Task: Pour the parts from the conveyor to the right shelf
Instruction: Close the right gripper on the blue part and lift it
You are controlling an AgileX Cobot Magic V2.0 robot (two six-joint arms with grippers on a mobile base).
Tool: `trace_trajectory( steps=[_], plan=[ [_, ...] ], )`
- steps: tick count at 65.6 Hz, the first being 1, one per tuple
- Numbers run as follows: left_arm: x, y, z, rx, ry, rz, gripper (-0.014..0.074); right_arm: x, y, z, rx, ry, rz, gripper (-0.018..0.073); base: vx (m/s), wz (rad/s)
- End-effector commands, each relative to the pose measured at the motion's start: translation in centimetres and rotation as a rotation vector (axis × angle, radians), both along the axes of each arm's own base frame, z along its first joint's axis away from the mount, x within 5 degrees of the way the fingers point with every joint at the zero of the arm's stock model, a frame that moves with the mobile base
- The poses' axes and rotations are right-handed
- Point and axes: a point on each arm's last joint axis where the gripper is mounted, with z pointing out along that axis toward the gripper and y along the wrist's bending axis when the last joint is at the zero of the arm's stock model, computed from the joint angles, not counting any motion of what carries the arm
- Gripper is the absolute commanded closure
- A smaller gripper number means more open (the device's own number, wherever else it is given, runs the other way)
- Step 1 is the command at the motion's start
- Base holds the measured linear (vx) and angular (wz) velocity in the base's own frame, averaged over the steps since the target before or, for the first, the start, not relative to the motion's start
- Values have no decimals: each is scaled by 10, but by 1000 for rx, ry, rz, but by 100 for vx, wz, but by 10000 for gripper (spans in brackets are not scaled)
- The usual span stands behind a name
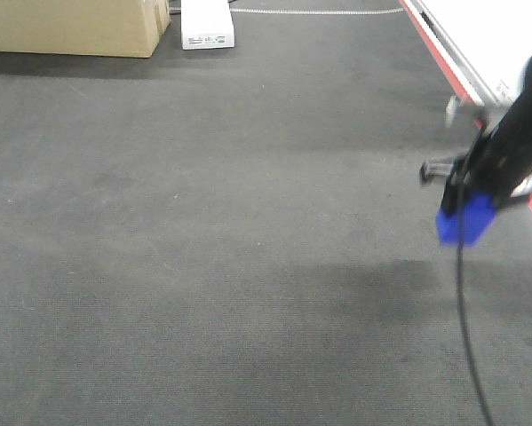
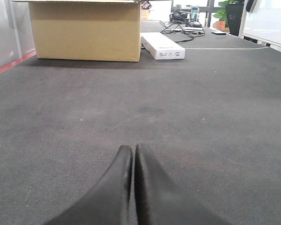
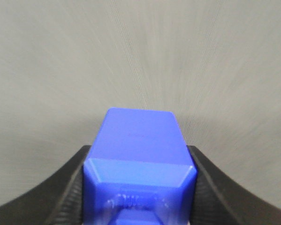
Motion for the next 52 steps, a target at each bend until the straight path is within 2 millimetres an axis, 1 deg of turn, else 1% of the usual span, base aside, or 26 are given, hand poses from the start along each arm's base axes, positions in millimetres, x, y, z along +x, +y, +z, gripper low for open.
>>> trace_trajectory(
  steps=[1,5,6,9,10,11,16,17,18,21,22,26,29,35,38,44,52],
  plan=[
    [1,0,13,-14,-84,3,602,-21,2,69,17,-250,41,568,0,0],
    [1,0,13,-14,-84,3,602,-34,4,88,25,-331,73,568,0,0],
    [1,0,13,-14,-84,3,602,-40,5,95,26,-360,80,568,0,0],
    [1,0,13,-14,-84,3,602,-49,6,104,28,-415,97,568,0,0],
    [1,0,13,-14,-84,3,602,-54,6,104,28,-426,100,568,0,0],
    [1,0,13,-14,-84,3,602,-60,6,110,24,-453,102,568,0,0],
    [1,0,13,-14,-84,3,602,-82,5,117,-2,-529,105,568,0,0],
    [1,0,13,-14,-84,3,602,-86,4,114,-5,-531,106,568,0,0],
    [1,0,13,-14,-84,3,602,-93,4,116,-11,-551,106,568,0,0],
    [1,0,13,-14,-84,3,602,-104,4,117,-26,-587,107,568,0,0],
    [1,0,13,-14,-84,3,602,-109,3,112,-30,-586,107,568,0,0],
    [1,0,13,-14,-84,3,602,-129,3,112,-39,-644,101,568,0,0],
    [1,0,13,-14,-84,3,602,-145,3,107,-42,-679,95,568,0,0],
    [1,0,13,-14,-84,3,602,-172,2,100,-52,-771,81,568,0,0],
    [1,0,13,-14,-84,3,602,-189,2,93,-58,-818,75,568,0,0],
    [1,0,13,-14,-84,3,602,-213,1,79,-74,-894,69,568,0,0],
    [1,0,13,-14,-84,3,602,-243,1,53,-92,-951,69,567,0,0]
  ],
)
